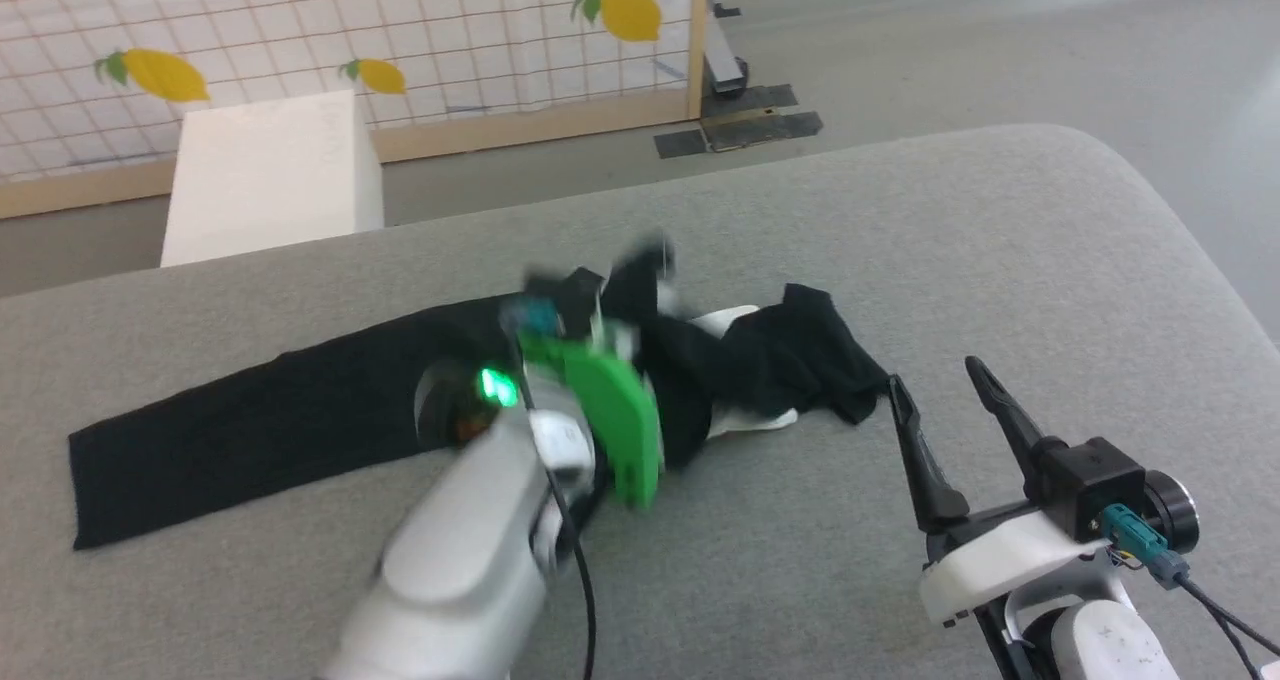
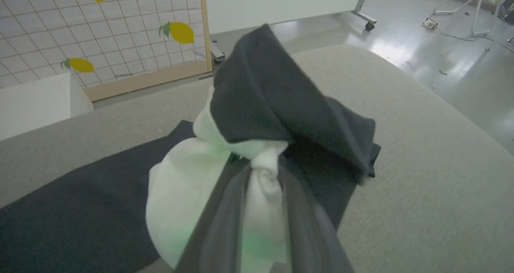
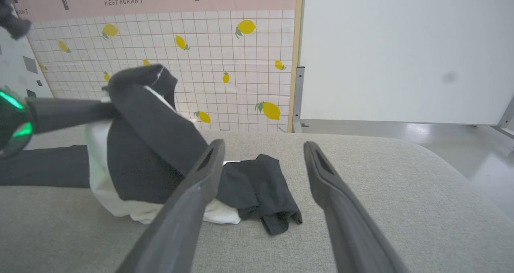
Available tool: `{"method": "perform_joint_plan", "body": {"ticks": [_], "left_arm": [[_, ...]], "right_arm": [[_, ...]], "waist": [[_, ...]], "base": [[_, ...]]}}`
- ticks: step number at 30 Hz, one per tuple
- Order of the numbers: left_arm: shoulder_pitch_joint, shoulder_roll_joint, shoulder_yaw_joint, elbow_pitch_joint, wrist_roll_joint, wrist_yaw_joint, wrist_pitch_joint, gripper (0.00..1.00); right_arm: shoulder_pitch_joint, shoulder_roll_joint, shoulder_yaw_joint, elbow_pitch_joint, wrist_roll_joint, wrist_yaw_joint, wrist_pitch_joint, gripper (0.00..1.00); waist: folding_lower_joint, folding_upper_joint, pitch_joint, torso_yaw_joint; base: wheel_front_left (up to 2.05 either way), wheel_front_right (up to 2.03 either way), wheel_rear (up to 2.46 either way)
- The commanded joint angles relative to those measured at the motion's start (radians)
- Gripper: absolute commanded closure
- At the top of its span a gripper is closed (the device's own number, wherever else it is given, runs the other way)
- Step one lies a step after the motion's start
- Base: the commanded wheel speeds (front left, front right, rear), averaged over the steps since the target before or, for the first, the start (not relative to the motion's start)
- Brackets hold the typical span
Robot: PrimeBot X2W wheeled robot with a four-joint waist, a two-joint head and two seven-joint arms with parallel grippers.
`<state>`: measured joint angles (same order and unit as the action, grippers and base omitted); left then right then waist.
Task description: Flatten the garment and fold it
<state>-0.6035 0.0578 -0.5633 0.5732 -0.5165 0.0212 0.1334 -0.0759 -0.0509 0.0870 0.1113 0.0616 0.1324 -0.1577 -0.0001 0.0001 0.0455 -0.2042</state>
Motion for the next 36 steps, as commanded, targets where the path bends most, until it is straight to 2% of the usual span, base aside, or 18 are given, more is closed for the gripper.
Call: {"method": "perform_joint_plan", "body": {"ticks": [1, 7, 8, 9, 12, 17, 18, 19, 23, 26, 29, 36], "left_arm": [[0.041, -0.003, -0.026, 0.034, -0.018, -0.013, 0.035, 1.0], [0.152, -0.007, -0.115, 0.125, -0.077, -0.053, 0.14, 1.0], [0.167, -0.007, -0.125, 0.125, -0.093, -0.061, 0.152, 0.83], [0.183, -0.007, -0.138, 0.12, -0.109, -0.071, 0.164, 0.0], [0.211, -0.007, -0.15, 0.095, -0.133, -0.076, 0.16, 0.0], [0.254, 0.019, -0.089, -0.021, -0.134, -0.03, 0.003, 0.0], [0.29, 0.061, -0.047, -0.115, -0.119, 0.017, -0.083, 0.0], [0.302, 0.083, -0.036, -0.151, -0.104, 0.039, -0.106, 0.0], [0.331, 0.152, 0.011, -0.27, -0.052, 0.124, -0.181, 0.0], [0.322, 0.172, 0.034, -0.325, -0.031, 0.162, -0.205, 0.0], [0.278, 0.175, 0.031, -0.343, -0.016, 0.168, -0.19, 0.0], [0.095, 0.156, -0.007, -0.269, 0.009, 0.136, -0.088, 0.0]], "right_arm": [[0.016, 0.001, 0.0, -0.006, -0.001, -0.002, 0.003, 0.0], [0.029, 0.001, -0.002, -0.004, -0.003, -0.002, 0.011, 0.0], [0.031, 0.001, -0.003, -0.004, -0.003, -0.002, 0.013, 0.0], [0.032, 0.001, -0.002, -0.003, -0.003, -0.002, 0.014, 0.0], [0.034, 0.001, -0.002, -0.005, -0.003, -0.002, 0.019, 0.0], [0.043, 0.001, -0.011, -0.023, -0.003, -0.002, 0.024, 0.0], [0.048, 0.001, -0.017, -0.032, -0.003, -0.002, 0.026, 0.0], [0.049, 0.001, -0.019, -0.035, -0.003, -0.002, 0.027, 0.0], [0.05, 0.001, -0.025, -0.045, -0.001, -0.002, 0.026, 0.0], [0.043, 0.001, -0.024, -0.048, 0.003, -0.002, 0.023, 0.0], [0.031, 0.001, -0.019, -0.045, 0.01, -0.002, 0.015, 0.0], [0.007, 0.001, -0.005, -0.027, 0.028, -0.002, -0.004, 0.0]], "waist": [[0.0001, -0.0001, -0.001, -0.019], [0.0001, -0.0001, -0.007, -0.006], [0.0001, -0.0001, -0.01, -0.001], [0.0001, -0.0001, -0.014, 0.006], [0.0001, -0.0001, -0.023, 0.025], [0.0001, -0.0001, -0.033, 0.056], [0.0001, -0.0001, -0.034, 0.07], [0.0001, -0.0001, -0.032, 0.074], [0.0001, -0.0001, -0.022, 0.082], [0.0001, -0.0001, -0.007, 0.079], [0.0001, -0.0001, 0.01, 0.065], [0.0001, -0.0001, 0.055, 0.007]], "base": [[0.0, 0.0, 0.0], [0.0, 0.0, 0.0], [0.0, 0.0, 0.0], [0.0, 0.0, 0.0], [0.0, 0.0, 0.0], [0.0, 0.0, 0.0], [0.0, 0.0, 0.0], [0.0, 0.0, 0.0], [0.0, 0.0, 0.0], [0.0, 0.0, 0.0], [0.0, 0.0, 0.0], [0.0, 0.0, 0.0]]}}
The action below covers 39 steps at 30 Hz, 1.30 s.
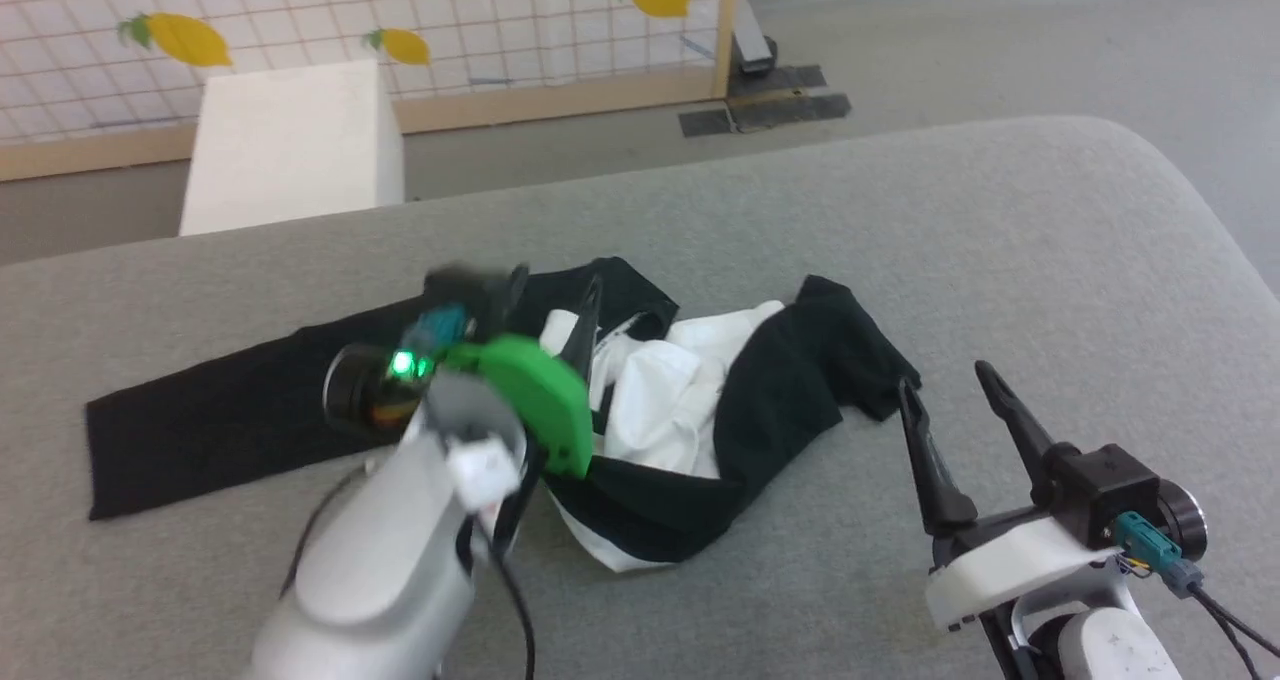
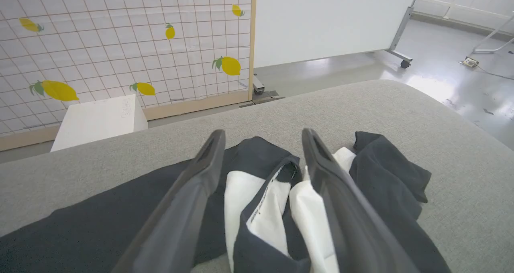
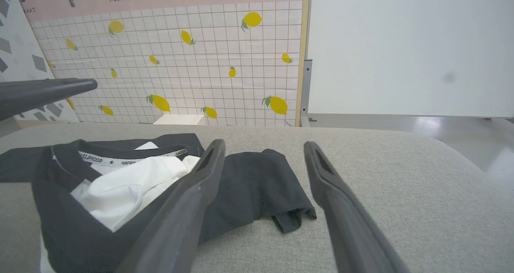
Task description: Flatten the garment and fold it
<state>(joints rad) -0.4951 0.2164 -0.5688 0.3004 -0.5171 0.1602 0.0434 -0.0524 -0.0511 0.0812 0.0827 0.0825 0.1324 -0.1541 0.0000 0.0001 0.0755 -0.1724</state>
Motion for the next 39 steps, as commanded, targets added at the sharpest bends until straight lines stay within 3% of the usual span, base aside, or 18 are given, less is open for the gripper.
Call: {"method": "perform_joint_plan", "body": {"ticks": [1, 14, 24, 25, 26, 27, 28, 31, 39], "left_arm": [[-0.048, -0.007, -0.009, 0.032, 0.012, -0.012, 0.027, 0.0], [-0.392, -0.062, -0.086, 0.438, 0.015, -0.118, 0.336, 0.0], [-0.49, -0.093, -0.125, 0.624, -0.01, -0.187, 0.528, 0.0], [-0.488, -0.095, -0.129, 0.637, -0.015, -0.195, 0.549, 0.04], [-0.486, -0.098, -0.133, 0.65, -0.019, -0.203, 0.57, 0.52], [-0.486, -0.1, -0.137, 0.655, -0.021, -0.208, 0.577, 0.8], [-0.487, -0.101, -0.135, 0.654, -0.023, -0.208, 0.557, 1.0], [-0.484, -0.1, -0.118, 0.637, -0.016, -0.182, 0.437, 1.0], [-0.373, -0.098, 0.005, 0.511, -0.062, -0.091, -0.006, 1.0]], "right_arm": [[-0.021, 0.001, 0.003, 0.004, 0.008, -0.002, -0.009, 0.0], [-0.091, 0.001, 0.04, 0.047, 0.053, -0.002, -0.057, 0.0], [-0.145, 0.001, 0.077, 0.106, 0.079, -0.002, -0.091, 0.0], [-0.147, 0.001, 0.077, 0.111, 0.078, -0.002, -0.093, 0.0], [-0.147, 0.001, 0.077, 0.116, 0.076, -0.002, -0.095, 0.0], [-0.147, 0.001, 0.076, 0.119, 0.073, -0.002, -0.095, 0.0], [-0.146, 0.001, 0.076, 0.123, 0.069, -0.002, -0.097, 0.0], [-0.143, 0.001, 0.074, 0.127, 0.06, -0.002, -0.098, 0.0], [-0.099, 0.001, 0.047, 0.127, 0.023, -0.002, -0.083, 0.0]], "waist": [[0.0, -0.0001, 0.034, -0.036], [0.0, -0.0001, 0.186, -0.153], [0.0, -0.0001, 0.228, -0.178], [0.0, -0.0001, 0.224, -0.177], [0.0, -0.0001, 0.219, -0.174], [0.0, -0.0001, 0.214, -0.171], [0.0, -0.0001, 0.207, -0.166], [0.0, -0.0001, 0.184, -0.15], [0.0, -0.0001, 0.07, -0.059]], "base": [[0.0, 0.0, 0.0], [0.0, 0.0, 0.0], [0.0, 0.0, 0.0], [0.0, 0.0, 0.0], [0.0, 0.0, 0.0], [0.0, 0.0, 0.0], [0.0, 0.0, 0.0], [0.0, 0.0, 0.0], [0.0, 0.0, 0.0]]}}
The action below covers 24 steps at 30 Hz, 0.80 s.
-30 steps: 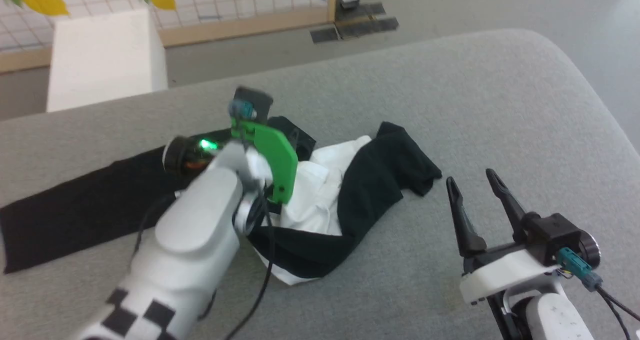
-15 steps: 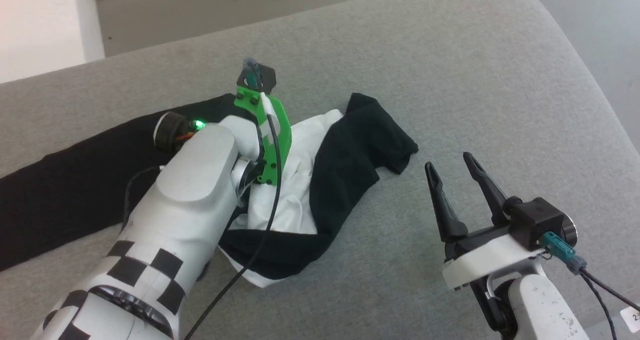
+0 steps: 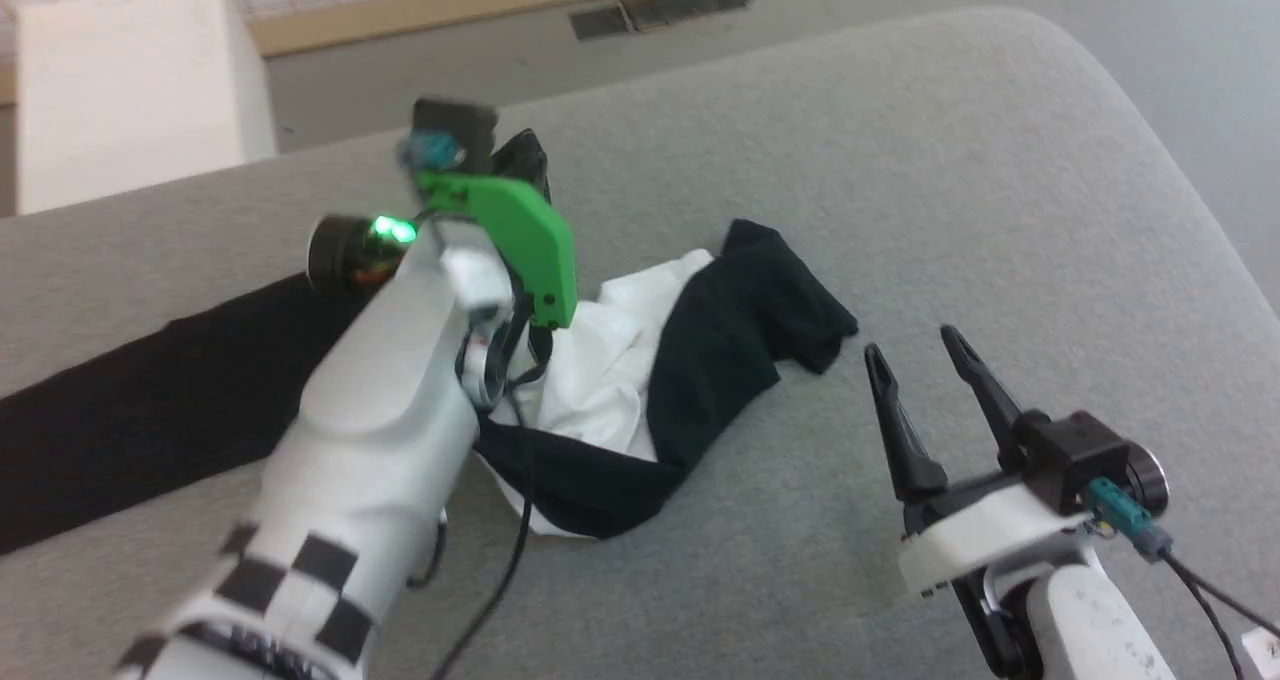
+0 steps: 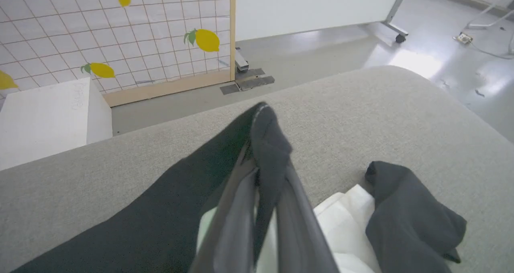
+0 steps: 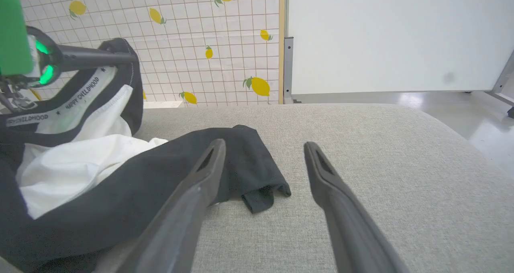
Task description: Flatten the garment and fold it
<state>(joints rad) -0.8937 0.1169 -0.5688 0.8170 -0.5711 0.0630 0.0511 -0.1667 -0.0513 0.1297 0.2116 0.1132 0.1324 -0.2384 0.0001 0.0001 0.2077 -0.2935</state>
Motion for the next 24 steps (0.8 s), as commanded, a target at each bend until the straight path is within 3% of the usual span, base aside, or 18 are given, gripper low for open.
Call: {"method": "perform_joint_plan", "body": {"ticks": [1, 6, 14, 18, 19, 20, 24], "left_arm": [[0.061, 0.011, 0.026, -0.039, -0.02, 0.02, -0.061, 1.0], [0.273, 0.085, 0.083, -0.254, -0.044, 0.093, -0.166, 1.0], [0.749, 0.222, 0.191, -0.651, -0.094, 0.321, -0.145, 1.0], [0.884, 0.217, 0.224, -0.709, -0.146, 0.38, -0.119, 1.0], [0.902, 0.211, 0.224, -0.708, -0.159, 0.382, -0.106, 0.62], [0.918, 0.211, 0.215, -0.703, -0.166, 0.381, -0.088, 0.0], [0.94, 0.175, 0.222, -0.703, -0.214, 0.359, -0.091, 0.0]], "right_arm": [[0.025, 0.001, -0.007, -0.005, -0.013, -0.002, 0.007, 0.0], [0.072, 0.001, -0.04, -0.038, -0.033, -0.002, 0.034, 0.0], [0.115, 0.001, -0.062, -0.101, -0.044, -0.002, 0.082, 0.0], [0.119, 0.001, -0.07, -0.109, -0.044, -0.002, 0.123, 0.0], [0.12, 0.001, -0.074, -0.108, -0.04, -0.002, 0.135, 0.0], [0.122, 0.001, -0.08, -0.105, -0.036, -0.002, 0.154, 0.0], [0.135, 0.001, -0.117, -0.094, -0.017, -0.002, 0.234, 0.0]], "waist": [[-0.0001, -0.0001, -0.08, 0.079], [-0.0001, -0.0001, -0.133, 0.17], [-0.0001, -0.0001, -0.149, 0.312], [-0.0001, -0.0001, -0.139, 0.362], [-0.0001, -0.0001, -0.138, 0.372], [-0.0001, -0.0001, -0.136, 0.382], [-0.0001, -0.0001, -0.137, 0.409]], "base": [[0.0, 0.0, 0.0], [0.0, 0.0, 0.0], [0.0, 0.0, 0.0], [0.0, 0.0, 0.0], [0.0, 0.0, 0.0], [0.0, 0.0, 0.0], [0.0, 0.0, 0.0]]}}
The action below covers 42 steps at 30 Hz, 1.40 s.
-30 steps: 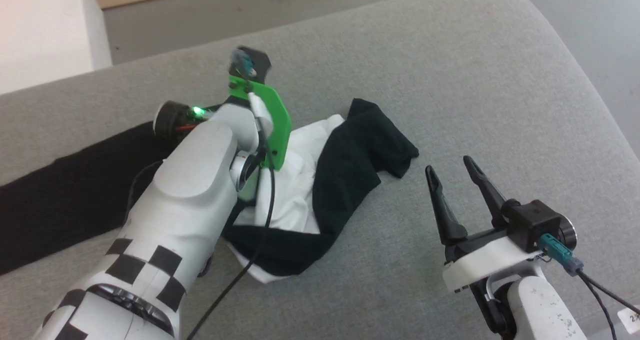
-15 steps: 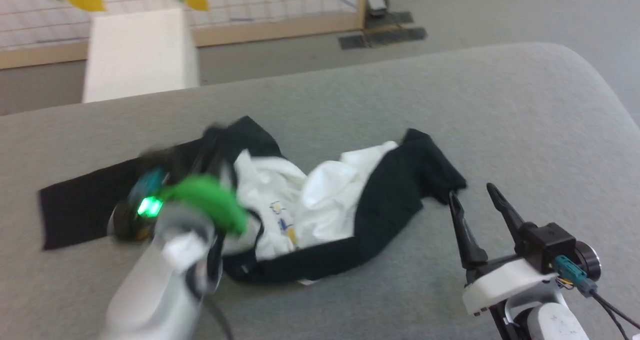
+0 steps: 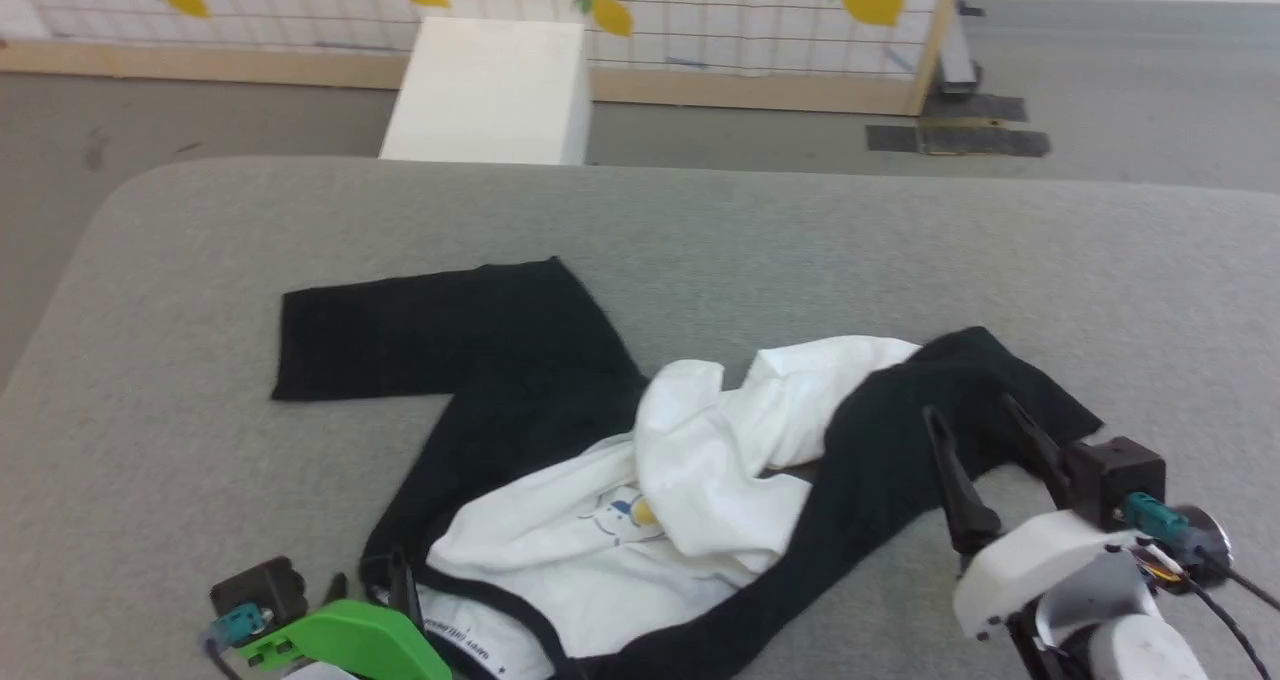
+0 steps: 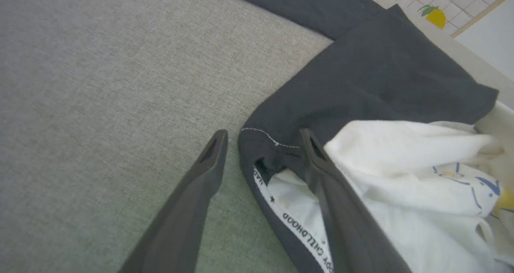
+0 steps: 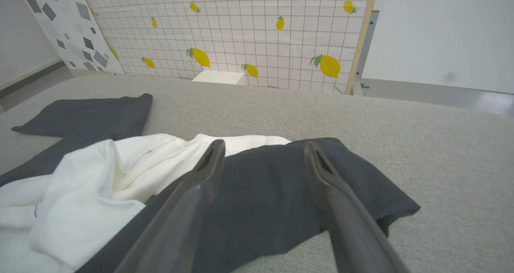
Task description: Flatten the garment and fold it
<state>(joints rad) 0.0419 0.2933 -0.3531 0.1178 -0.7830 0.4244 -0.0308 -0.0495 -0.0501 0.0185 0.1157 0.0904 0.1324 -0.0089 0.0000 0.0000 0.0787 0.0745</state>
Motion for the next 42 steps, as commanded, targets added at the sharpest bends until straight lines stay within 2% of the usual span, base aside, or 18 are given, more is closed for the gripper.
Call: {"method": "perform_joint_plan", "body": {"ticks": [1, 4, 6, 9, 13, 21, 23, 24, 25, 27, 30, 37, 42], "left_arm": [[0.004, -0.01, 0.017, -0.009, -0.005, -0.007, -0.033, 0.0], [-0.013, -0.025, 0.053, -0.03, 0.026, -0.032, -0.169, 0.0], [-0.035, -0.027, 0.069, -0.042, 0.076, -0.051, -0.215, 0.0], [-0.066, -0.03, 0.079, -0.059, 0.184, -0.07, -0.229, 0.0], [-0.085, -0.079, 0.117, -0.113, 0.325, -0.107, -0.23, 0.0], [-0.085, -0.178, 0.192, -0.09, 0.451, -0.204, -0.231, 0.0], [-0.082, -0.192, 0.206, -0.081, 0.462, -0.221, -0.231, 0.0], [-0.08, -0.197, 0.213, -0.074, 0.466, -0.228, -0.231, 0.0], [-0.078, -0.203, 0.223, -0.069, 0.472, -0.235, -0.231, 0.0], [-0.07, -0.211, 0.243, -0.058, 0.481, -0.25, -0.231, 0.0], [-0.062, -0.22, 0.266, -0.044, 0.489, -0.266, -0.231, 0.0], [-0.051, -0.234, 0.287, -0.011, 0.502, -0.305, -0.231, 0.0], [-0.049, -0.238, 0.289, 0.001, 0.508, -0.321, -0.231, 0.0]], "right_arm": [[0.021, 0.0, -0.021, 0.005, 0.011, -0.002, 0.026, 0.0], [0.028, 0.0, -0.064, 0.015, 0.034, -0.002, 0.114, 0.0], [0.026, 0.0, -0.081, 0.03, 0.045, -0.002, 0.173, 0.0], [0.016, 0.0, -0.095, 0.056, 0.039, -0.002, 0.263, 0.0], [-0.012, 0.0, -0.117, 0.093, 0.039, -0.002, 0.354, 0.0], [-0.067, 0.0, -0.085, 0.17, 0.026, -0.002, 0.5, 0.0], [-0.076, 0.0, -0.074, 0.175, 0.027, -0.002, 0.516, 0.29], [-0.08, 0.0, -0.067, 0.177, 0.025, -0.002, 0.521, 0.76], [-0.082, 0.0, -0.064, 0.176, 0.022, -0.002, 0.52, 1.0], [-0.082, 0.0, -0.073, 0.163, 0.025, -0.002, 0.505, 1.0], [-0.074, 0.0, -0.142, 0.123, 0.011, -0.002, 0.443, 1.0], [-0.015, 0.0, -0.406, 0.008, -0.024, -0.002, 0.345, 1.0], [-0.009, 0.0, -0.601, -0.018, -0.077, -0.002, 0.309, 1.0]], "waist": [[0.0, 0.0, -0.008, 0.045], [0.0, 0.0, -0.004, 0.058], [0.0, 0.0, 0.001, 0.067], [0.0, 0.0, 0.011, 0.079], [0.0, 0.0, 0.035, 0.092], [0.0, 0.0, 0.074, 0.097], [0.0, 0.0, 0.076, 0.091], [0.0, 0.0, 0.075, 0.087], [0.0, 0.0, 0.072, 0.082], [0.0, 0.0, 0.063, 0.069], [0.0, 0.0, 0.048, 0.048], [0.0, 0.0, 0.01, -0.011], [0.0, 0.0, 0.0, -0.049]], "base": [[0.0, 0.0, 0.0], [0.0, 0.0, 0.0], [0.0, 0.0, 0.0], [0.0, 0.0, 0.0], [0.0, 0.0, 0.0], [0.0, 0.0, 0.0], [0.0, 0.0, 0.0], [0.0, 0.0, 0.0], [0.0, 0.0, 0.0], [0.0, 0.0, 0.0], [0.0, 0.0, 0.0], [0.0, 0.0, 0.0], [0.0, 0.0, 0.0]]}}
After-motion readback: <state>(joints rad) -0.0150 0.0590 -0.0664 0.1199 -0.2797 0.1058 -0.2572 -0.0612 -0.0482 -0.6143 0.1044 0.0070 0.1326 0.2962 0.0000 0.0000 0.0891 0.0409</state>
